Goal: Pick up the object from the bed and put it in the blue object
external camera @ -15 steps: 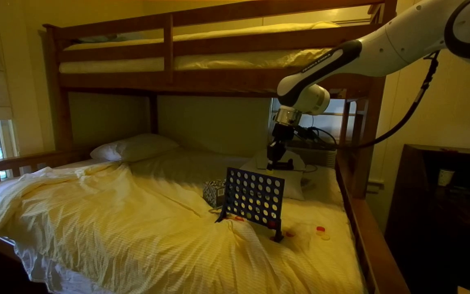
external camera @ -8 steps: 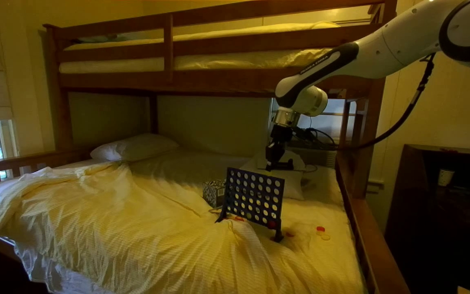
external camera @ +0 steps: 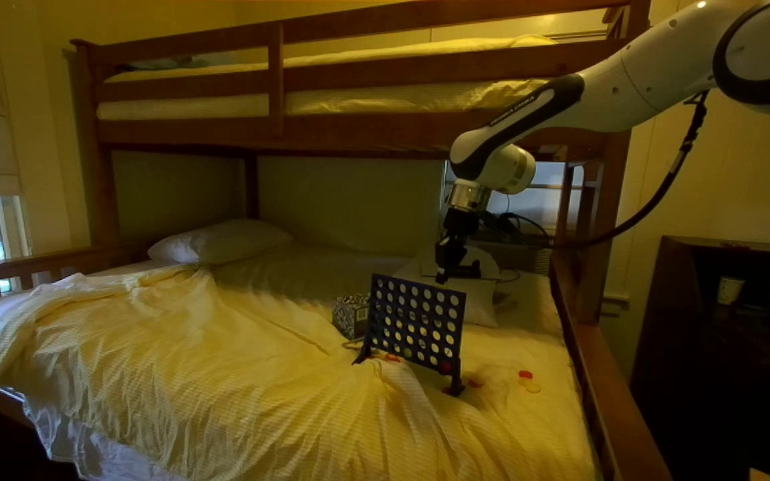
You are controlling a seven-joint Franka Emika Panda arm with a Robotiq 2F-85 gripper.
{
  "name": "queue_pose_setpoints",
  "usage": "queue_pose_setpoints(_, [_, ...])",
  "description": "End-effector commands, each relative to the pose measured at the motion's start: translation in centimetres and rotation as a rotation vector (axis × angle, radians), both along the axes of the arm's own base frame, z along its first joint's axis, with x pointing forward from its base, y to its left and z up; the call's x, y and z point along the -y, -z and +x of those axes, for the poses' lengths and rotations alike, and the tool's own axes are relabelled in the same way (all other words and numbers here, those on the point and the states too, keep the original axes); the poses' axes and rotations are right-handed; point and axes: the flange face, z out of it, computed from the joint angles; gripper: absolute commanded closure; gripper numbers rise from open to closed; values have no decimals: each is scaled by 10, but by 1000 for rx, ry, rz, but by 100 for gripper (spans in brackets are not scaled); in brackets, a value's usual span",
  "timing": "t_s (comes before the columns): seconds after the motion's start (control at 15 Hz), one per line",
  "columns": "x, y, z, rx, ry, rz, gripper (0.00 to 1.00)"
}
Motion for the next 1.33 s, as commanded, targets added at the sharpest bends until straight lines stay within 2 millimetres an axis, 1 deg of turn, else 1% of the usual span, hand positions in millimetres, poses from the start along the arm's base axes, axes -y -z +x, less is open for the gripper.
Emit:
queue_pose_setpoints(0.0, [0, -2, 6, -18, 19, 31, 98])
queue_pose_setpoints(0.07, [0, -2, 6, -21, 20, 31, 67])
queue_pose_setpoints(0.13, [-1, -3, 6, -18, 18, 37, 66])
queue_pose_setpoints(0.4, [-3, -12, 4, 0, 13, 45, 39])
queue_pose_setpoints(0.73, [-9, -35, -9, 22, 5, 40, 5])
queue_pose_setpoints(0.8, [-9, -41, -13, 24, 6, 14, 1])
queue_pose_setpoints(0.87, [-9, -47, -17, 26, 5, -6, 0])
queue_pose_setpoints(1.13, [-9, -73, -36, 41, 17, -78, 0])
queue_pose_setpoints(1.2, [-5, -62, -17, 53, 3, -47, 0])
queue_pose_setpoints(1.27, [-5, -67, -19, 59, 4, -51, 0])
